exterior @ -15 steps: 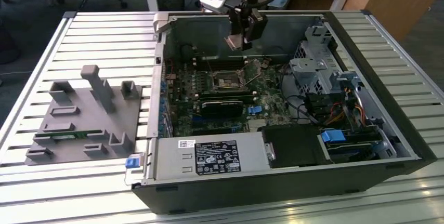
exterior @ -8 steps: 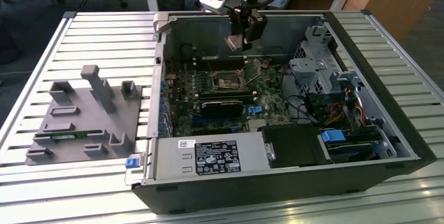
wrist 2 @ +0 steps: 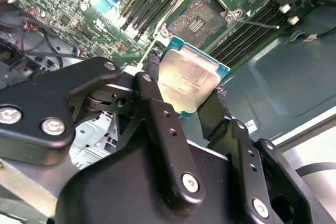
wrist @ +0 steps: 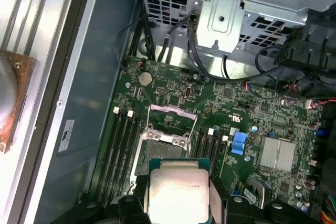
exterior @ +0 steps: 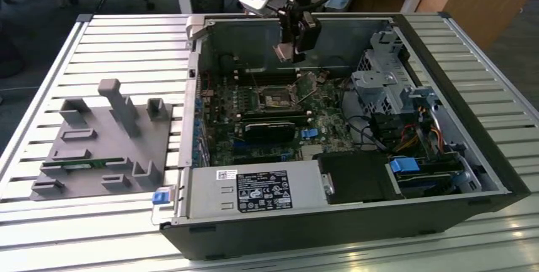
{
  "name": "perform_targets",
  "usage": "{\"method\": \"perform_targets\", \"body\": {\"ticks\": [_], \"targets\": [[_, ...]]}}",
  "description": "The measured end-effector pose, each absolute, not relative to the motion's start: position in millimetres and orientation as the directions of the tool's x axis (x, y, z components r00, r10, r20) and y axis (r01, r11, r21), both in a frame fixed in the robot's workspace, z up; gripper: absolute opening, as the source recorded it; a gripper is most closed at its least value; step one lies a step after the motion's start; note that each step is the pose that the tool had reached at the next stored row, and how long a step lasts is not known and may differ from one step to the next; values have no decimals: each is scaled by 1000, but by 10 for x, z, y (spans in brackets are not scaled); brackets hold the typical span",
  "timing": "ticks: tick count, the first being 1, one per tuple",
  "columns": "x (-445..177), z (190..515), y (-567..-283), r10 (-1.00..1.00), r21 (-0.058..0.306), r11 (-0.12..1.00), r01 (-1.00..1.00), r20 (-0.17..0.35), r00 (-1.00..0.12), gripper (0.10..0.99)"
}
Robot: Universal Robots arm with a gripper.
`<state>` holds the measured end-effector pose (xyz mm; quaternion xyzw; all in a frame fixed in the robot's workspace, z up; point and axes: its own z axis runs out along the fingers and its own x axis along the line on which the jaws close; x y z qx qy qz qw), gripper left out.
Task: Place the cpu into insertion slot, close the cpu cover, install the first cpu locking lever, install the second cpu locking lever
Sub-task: 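Place the cpu into insertion slot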
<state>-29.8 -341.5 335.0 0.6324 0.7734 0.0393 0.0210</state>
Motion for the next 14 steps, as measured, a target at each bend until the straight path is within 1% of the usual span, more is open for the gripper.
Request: {"method": "perform_targets", "body": {"ticks": [14], "targets": [[-298, 3326, -3414, 980, 87, 195, 977, 17, -197, 541]]}}
